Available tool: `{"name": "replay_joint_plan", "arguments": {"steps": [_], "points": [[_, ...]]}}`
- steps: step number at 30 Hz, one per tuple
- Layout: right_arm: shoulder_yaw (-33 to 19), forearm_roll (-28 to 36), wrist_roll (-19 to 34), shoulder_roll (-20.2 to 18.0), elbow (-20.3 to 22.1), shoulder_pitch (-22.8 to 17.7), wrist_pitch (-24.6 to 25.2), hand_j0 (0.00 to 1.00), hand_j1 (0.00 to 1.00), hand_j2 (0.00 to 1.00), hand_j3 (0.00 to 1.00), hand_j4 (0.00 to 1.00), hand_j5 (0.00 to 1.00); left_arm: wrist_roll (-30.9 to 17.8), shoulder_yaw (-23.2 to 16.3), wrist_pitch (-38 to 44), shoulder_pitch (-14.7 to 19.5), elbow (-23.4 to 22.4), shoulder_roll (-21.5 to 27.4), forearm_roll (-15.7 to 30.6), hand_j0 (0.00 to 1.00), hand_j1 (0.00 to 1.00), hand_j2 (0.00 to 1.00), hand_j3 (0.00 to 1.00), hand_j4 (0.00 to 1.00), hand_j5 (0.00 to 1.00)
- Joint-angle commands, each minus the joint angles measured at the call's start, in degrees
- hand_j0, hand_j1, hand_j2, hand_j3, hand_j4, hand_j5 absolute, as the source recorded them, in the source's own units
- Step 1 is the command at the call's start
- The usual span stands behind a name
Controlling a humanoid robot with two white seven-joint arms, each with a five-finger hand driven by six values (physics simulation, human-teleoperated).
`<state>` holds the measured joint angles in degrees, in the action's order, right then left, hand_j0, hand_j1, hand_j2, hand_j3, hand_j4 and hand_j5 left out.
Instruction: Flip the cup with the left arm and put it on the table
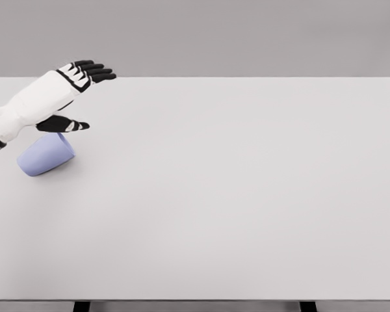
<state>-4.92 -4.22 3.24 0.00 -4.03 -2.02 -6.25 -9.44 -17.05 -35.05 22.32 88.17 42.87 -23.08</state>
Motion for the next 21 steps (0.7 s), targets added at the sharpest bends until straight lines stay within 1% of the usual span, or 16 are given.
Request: {"name": "replay_joint_plan", "arguments": {"steps": [1, 4, 6, 7, 9, 10, 16, 18, 19, 20, 21], "points": [[0.0, 0.0, 0.0, 0.0, 0.0, 0.0, 0.0, 1.0, 1.0, 1.0, 1.0, 1.0, 1.0, 0.0, -1.1, 0.0, 0.0, 0.4, 0.3, 0.4, 1.0, 1.0, 1.0, 1.0, 1.0, 1.0], [0.0, 0.0, 0.0, 0.0, 0.0, 0.0, 0.0, 1.0, 1.0, 1.0, 1.0, 1.0, 1.0, 0.4, -1.0, 0.0, -0.2, 0.7, 0.1, 0.7, 1.0, 1.0, 1.0, 1.0, 1.0, 1.0], [0.0, 0.0, 0.0, 0.0, 0.0, 0.0, 0.0, 1.0, 1.0, 1.0, 1.0, 1.0, 1.0, 0.4, -1.0, 0.0, -1.2, 4.7, 0.2, 1.2, 1.0, 1.0, 1.0, 1.0, 1.0, 1.0], [0.0, 0.0, 0.0, 0.0, 0.0, 0.0, 0.0, 1.0, 1.0, 1.0, 1.0, 1.0, 1.0, 0.4, -0.9, 0.0, -1.8, 5.1, 0.1, 1.3, 1.0, 1.0, 1.0, 1.0, 1.0, 1.0], [0.0, 0.0, 0.0, 0.0, 0.0, 0.0, 0.0, 1.0, 1.0, 1.0, 1.0, 1.0, 1.0, 0.4, -1.6, 0.0, -1.8, 5.0, 0.4, 3.7, 1.0, 1.0, 1.0, 1.0, 1.0, 1.0], [0.0, 0.0, 0.0, 0.0, 0.0, 0.0, 0.0, 1.0, 1.0, 1.0, 1.0, 1.0, 1.0, 0.4, -2.7, 0.0, -1.4, 5.0, 1.0, 5.0, 1.0, 1.0, 1.0, 1.0, 1.0, 1.0], [0.0, 0.0, 0.0, 0.0, 0.0, 0.0, 0.0, 1.0, 1.0, 1.0, 1.0, 1.0, 1.0, 0.4, -2.8, 0.0, -1.0, 4.8, 3.9, 7.5, 1.0, 1.0, 1.0, 1.0, 1.0, 1.0], [0.0, 0.0, 0.0, 0.0, 0.0, 0.0, 0.0, 1.0, 1.0, 1.0, 1.0, 1.0, 1.0, 0.5, -3.3, 3.0, -1.1, 5.7, 6.1, 7.6, 1.0, 1.0, 1.0, 1.0, 1.0, 1.0], [0.0, 0.0, 0.0, 0.0, 0.0, 0.0, 0.0, 1.0, 1.0, 1.0, 1.0, 1.0, 1.0, 0.5, -3.7, 3.2, -1.1, 6.4, 7.1, 8.7, 1.0, 1.0, 1.0, 1.0, 1.0, 1.0], [0.0, 0.0, 0.0, 0.0, 0.0, 0.0, 0.0, 1.0, 1.0, 1.0, 1.0, 1.0, 1.0, 0.5, -4.7, 4.3, -1.1, 6.6, 9.1, 12.0, 1.0, 1.0, 1.0, 1.0, 1.0, 1.0], [0.0, 0.0, 0.0, 0.0, 0.0, 0.0, 0.0, 1.0, 1.0, 1.0, 1.0, 1.0, 1.0, 0.5, -6.8, 6.5, -1.0, 6.9, 11.3, 16.0, 1.0, 1.0, 1.0, 1.0, 1.0, 1.0]]}}
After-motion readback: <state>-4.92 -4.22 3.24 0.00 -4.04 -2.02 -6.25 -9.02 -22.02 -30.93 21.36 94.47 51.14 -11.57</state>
